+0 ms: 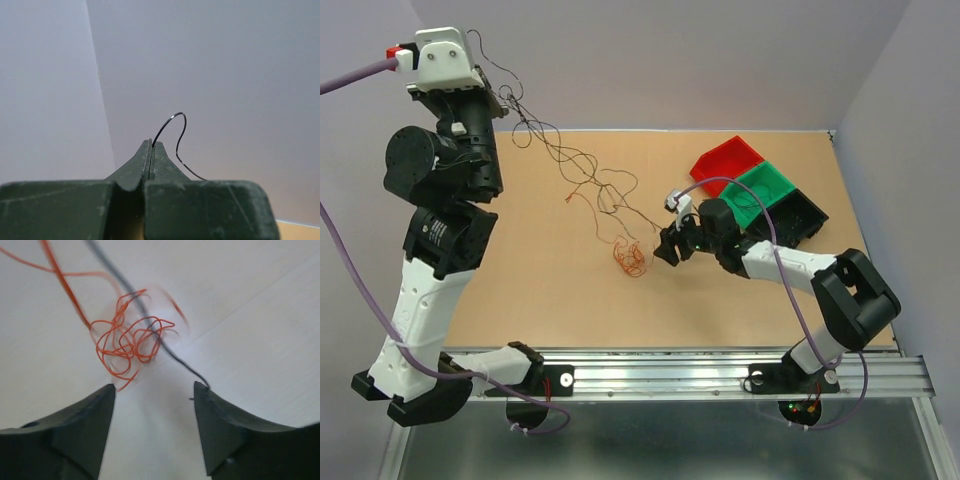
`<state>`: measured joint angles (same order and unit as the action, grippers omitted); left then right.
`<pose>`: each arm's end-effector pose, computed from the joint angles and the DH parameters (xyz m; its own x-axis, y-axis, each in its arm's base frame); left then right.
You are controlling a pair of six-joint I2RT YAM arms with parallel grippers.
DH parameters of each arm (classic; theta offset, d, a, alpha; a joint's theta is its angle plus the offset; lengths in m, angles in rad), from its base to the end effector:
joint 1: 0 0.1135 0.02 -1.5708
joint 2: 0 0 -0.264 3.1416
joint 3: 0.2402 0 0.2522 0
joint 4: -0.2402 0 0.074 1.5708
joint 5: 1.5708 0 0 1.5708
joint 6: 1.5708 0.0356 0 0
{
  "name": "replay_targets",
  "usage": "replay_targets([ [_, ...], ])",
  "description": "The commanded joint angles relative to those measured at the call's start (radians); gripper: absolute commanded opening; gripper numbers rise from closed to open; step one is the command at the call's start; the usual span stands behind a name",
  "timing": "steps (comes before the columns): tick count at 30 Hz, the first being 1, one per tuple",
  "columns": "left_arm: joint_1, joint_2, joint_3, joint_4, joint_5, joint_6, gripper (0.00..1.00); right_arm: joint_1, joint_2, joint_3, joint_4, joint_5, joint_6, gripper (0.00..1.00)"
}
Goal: Untangle the cables
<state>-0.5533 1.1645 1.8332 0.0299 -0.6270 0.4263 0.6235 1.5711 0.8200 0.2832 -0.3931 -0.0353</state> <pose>0.1381 -0.0607 0.6211 0.5161 0.0748 -0.8532 -0.1868 0.9820 -0.0269 0.2644 0.2069 0.2060 -0.3371 -0.2826 -0.8981 -0.8293 0.5407 0.1412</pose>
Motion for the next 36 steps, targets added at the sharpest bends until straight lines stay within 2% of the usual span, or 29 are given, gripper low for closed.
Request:
replay_targets([
  [1,0.013,-0.005,-0.037,0.061,0.093,-0.038,0.0,0.005,-0.098,-0.004,-0.069,0.017,-0.054,0.73],
  [2,0.012,-0.02,-0.082,0.056,0.196,-0.052,0.0,0.005,-0.111,-0.011,-0.053,0.005,-0.052,0.8],
  [5,0.012,-0.014,-0.124,0.018,0.326,-0.095,0.0,0.007,-0.152,-0.041,0.036,-0.046,-0.029,0.92],
  [8,0.012,0.007,-0.133,-0.025,0.404,-0.116,0.0,0.005,-0.18,-0.065,0.158,-0.073,0.003,0.95],
  [11,0.012,0.012,-0.137,-0.028,0.424,-0.123,0.0,0.005,-0.166,-0.052,0.279,-0.104,0.064,0.97],
  [14,0.012,0.017,-0.114,-0.028,0.388,-0.123,0.0,0.007,-0.096,-0.022,0.413,-0.179,0.136,1.0],
  [17,0.012,0.035,-0.059,-0.051,0.334,-0.116,0.0,0.024,0.003,-0.002,0.579,-0.172,0.219,1.0],
  [20,0.012,0.049,-0.003,-0.067,0.326,-0.116,0.0,0.065,0.13,0.094,0.614,-0.016,0.184,1.0],
  [23,0.01,0.055,0.024,-0.084,0.355,-0.13,0.0,0.073,0.216,0.149,0.666,0.043,0.169,1.0],
  [27,0.01,0.069,0.069,-0.096,0.424,-0.167,0.0,0.074,0.369,0.272,0.836,0.011,0.222,1.0],
  [31,0.01,0.109,0.132,-0.125,0.455,-0.205,0.0,0.088,0.455,0.3,1.023,0.036,0.265,1.0],
  [35,0.01,0.127,0.167,-0.136,0.48,-0.224,0.0,0.091,0.475,0.333,1.057,0.068,0.301,1.0],
  [36,0.009,0.129,0.173,-0.136,0.484,-0.23,0.0,0.091,0.48,0.356,1.056,0.062,0.31,0.91],
])
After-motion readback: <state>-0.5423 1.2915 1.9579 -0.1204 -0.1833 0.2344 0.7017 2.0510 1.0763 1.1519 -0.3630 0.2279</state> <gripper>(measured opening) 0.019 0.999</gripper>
